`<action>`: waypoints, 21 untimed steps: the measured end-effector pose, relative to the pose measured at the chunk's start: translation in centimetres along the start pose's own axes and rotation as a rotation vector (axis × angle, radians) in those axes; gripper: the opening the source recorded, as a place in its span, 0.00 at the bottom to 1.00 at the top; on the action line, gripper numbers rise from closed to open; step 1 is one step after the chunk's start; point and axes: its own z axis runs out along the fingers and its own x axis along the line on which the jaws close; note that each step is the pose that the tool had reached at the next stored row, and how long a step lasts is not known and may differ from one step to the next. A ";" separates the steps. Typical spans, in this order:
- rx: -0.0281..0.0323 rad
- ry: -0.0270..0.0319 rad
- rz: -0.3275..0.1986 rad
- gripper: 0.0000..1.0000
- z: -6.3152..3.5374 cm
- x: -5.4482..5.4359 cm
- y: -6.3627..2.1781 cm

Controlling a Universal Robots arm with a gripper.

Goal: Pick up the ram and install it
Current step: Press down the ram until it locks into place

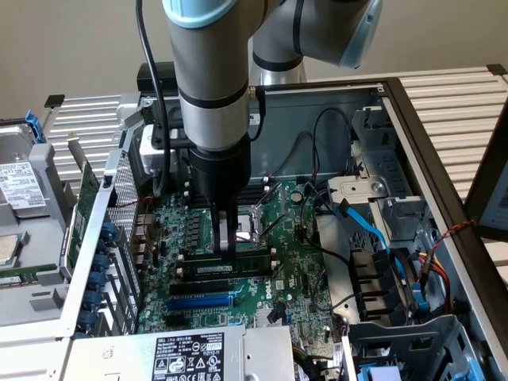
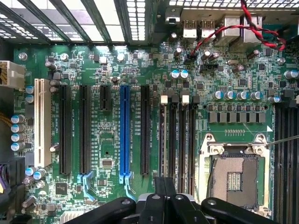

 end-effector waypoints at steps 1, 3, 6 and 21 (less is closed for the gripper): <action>0.0000 -0.0004 0.000 0.10 0.02 0.0 0.00; 0.0000 -0.0009 0.000 0.10 0.06 0.0 0.00; -0.0001 -0.0009 0.000 0.10 0.10 0.0 0.00; -0.0001 -0.0023 0.000 0.10 0.18 0.2 -0.01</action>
